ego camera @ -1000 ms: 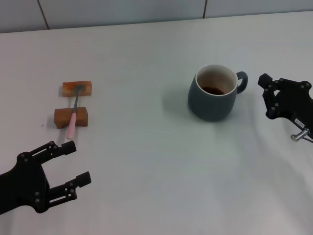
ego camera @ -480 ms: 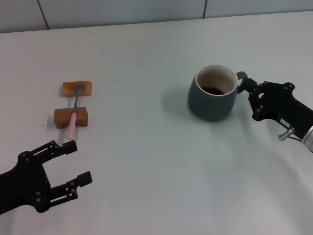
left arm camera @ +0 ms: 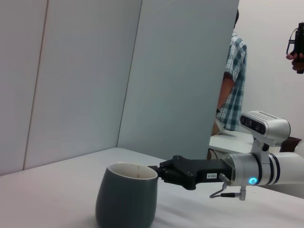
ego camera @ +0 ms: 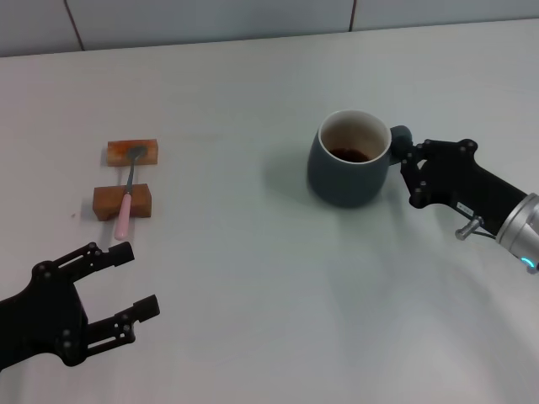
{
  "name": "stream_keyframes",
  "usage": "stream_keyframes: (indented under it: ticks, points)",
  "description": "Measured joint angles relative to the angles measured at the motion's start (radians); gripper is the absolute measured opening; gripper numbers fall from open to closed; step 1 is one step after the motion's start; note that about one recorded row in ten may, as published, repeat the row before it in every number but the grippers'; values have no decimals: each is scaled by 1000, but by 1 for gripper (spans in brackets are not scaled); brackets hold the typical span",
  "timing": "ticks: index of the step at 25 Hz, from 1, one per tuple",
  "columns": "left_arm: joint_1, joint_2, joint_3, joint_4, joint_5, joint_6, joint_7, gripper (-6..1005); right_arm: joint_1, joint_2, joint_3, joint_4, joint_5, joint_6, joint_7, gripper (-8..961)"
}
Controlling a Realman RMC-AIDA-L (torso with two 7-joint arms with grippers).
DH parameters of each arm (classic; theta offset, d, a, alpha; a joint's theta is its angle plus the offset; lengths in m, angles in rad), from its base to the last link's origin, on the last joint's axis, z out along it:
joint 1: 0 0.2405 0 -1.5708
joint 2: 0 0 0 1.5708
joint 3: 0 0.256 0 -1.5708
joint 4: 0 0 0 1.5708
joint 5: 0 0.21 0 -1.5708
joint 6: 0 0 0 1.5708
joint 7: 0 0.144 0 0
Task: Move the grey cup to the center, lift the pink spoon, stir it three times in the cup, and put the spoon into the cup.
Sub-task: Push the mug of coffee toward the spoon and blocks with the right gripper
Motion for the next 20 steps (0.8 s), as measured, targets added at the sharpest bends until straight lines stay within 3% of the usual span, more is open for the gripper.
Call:
stream_keyframes:
  ticks: [20]
  points:
    - [-5, 1, 0, 0, -3, 2, 0, 785, 148, 4, -75, 98, 0, 8, 0, 83]
